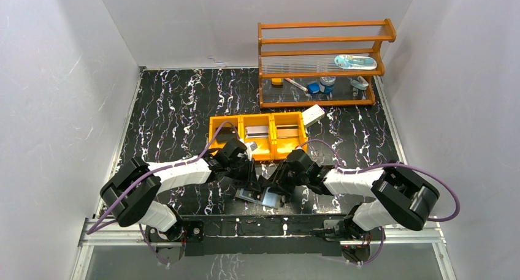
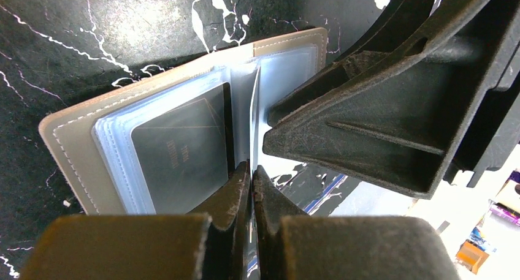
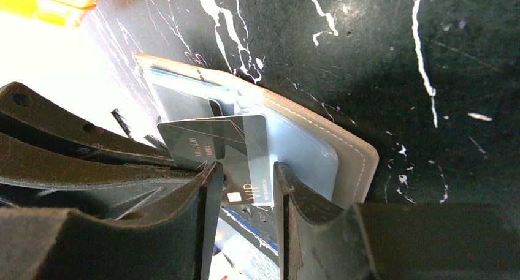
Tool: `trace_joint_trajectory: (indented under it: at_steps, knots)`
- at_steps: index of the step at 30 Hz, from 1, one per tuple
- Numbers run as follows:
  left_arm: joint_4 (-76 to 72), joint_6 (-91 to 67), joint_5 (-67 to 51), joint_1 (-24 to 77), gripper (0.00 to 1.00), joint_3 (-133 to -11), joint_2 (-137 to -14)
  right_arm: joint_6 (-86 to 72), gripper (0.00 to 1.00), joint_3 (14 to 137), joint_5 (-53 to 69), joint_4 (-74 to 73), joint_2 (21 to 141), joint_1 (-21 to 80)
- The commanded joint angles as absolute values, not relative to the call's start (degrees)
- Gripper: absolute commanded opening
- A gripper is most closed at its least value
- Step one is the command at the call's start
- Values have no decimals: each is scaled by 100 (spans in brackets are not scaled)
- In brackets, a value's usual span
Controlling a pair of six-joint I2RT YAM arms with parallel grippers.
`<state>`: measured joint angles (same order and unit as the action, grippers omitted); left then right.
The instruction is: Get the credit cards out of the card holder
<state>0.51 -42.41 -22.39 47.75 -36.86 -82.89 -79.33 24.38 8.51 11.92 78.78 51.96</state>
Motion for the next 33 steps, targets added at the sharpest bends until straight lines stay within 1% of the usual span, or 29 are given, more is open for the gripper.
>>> trace_joint_trajectory:
  at_steps: [1,10,13,16,18,19,21,23,28,32,33]
  knots:
    - [178,-4289,-2041,4766,0,-3687,-8146,-7834,45,2292,648,857,7778,5159]
    - [114,-4433,-1867,4770,0,-3451,-7786,-7966,47,2206,336,619,7389,5150]
    - [49,-4403,-1997,4770,0,-3395,-7523,-7839,48,2195,275,648,7044,5150]
    - [289,-4290,-1926,4743,0,-3427,-7272,-7465,51,2154,246,1048,6528,5150]
    - [235,-4272,-2262,4475,0,-3399,-6998,-7223,56,2111,336,1400,6163,5149]
    - [178,-4319,-2502,4138,0,-3337,-6823,-7150,57,2116,401,1495,6098,5145]
    - [-8,-4515,-2980,3710,0,-3146,-6445,-7064,58,2150,582,1713,6060,5150]
    - [-80,-4607,-3315,3503,0,-3021,-6112,-6970,59,2156,782,2112,6075,5150]
    - [-305,-4741,-3688,3299,0,-2834,-5971,-6889,60,2205,1063,2574,6177,5158]
    - [-965,-5149,-4220,2988,0,-2512,-5922,-6883,60,2252,1230,2759,6275,5159]
    - [-1284,-5309,-4571,2764,0,-2294,-5916,-6927,59,2224,1325,3052,6350,5154]
